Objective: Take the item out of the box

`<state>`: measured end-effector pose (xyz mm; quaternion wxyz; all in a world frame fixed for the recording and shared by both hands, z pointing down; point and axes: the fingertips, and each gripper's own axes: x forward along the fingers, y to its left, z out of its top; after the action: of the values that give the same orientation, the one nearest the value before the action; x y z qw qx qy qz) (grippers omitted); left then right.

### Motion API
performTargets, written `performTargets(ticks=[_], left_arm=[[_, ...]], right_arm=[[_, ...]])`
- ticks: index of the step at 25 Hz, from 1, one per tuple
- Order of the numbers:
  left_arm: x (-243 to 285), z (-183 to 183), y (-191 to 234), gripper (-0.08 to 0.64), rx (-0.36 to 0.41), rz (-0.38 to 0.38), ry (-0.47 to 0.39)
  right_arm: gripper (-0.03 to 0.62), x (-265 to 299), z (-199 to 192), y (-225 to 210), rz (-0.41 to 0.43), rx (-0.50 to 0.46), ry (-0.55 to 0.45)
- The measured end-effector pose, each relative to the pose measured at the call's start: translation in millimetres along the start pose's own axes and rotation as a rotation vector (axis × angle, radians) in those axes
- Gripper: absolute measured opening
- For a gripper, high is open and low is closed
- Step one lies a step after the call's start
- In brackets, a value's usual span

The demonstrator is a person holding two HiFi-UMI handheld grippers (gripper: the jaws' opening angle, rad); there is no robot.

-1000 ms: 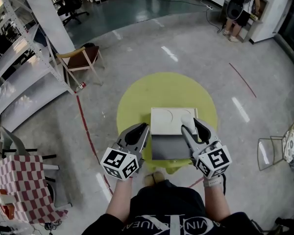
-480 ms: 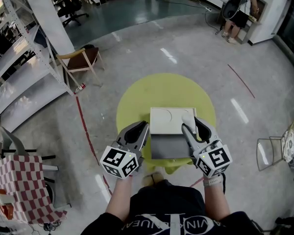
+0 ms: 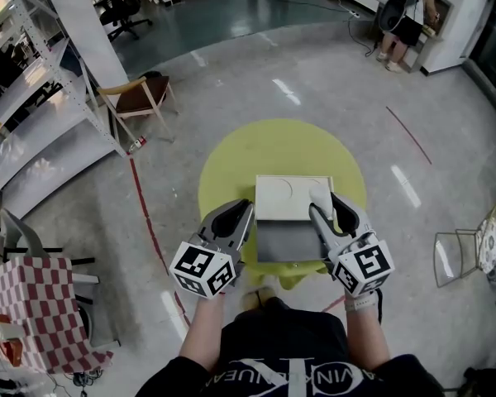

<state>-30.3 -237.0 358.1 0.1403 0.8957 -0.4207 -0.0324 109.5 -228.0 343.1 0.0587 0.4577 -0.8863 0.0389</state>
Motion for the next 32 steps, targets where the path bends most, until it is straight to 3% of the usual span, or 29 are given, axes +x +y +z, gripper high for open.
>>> performTargets(ticks=[13,32], left_arm=[[-6.1,-10.1,-3.6,0.033,-0.013,0.014,0.012],[-14.8,-23.0,-0.4,0.034,-0.025,0.026,0.032]], right_arm=[[0.169,-3.7,-5.6,3.4,0.029,-0.007,0.021],[0.169,-8.3,-9.5,3.6,0.008,-0.007,0.009]])
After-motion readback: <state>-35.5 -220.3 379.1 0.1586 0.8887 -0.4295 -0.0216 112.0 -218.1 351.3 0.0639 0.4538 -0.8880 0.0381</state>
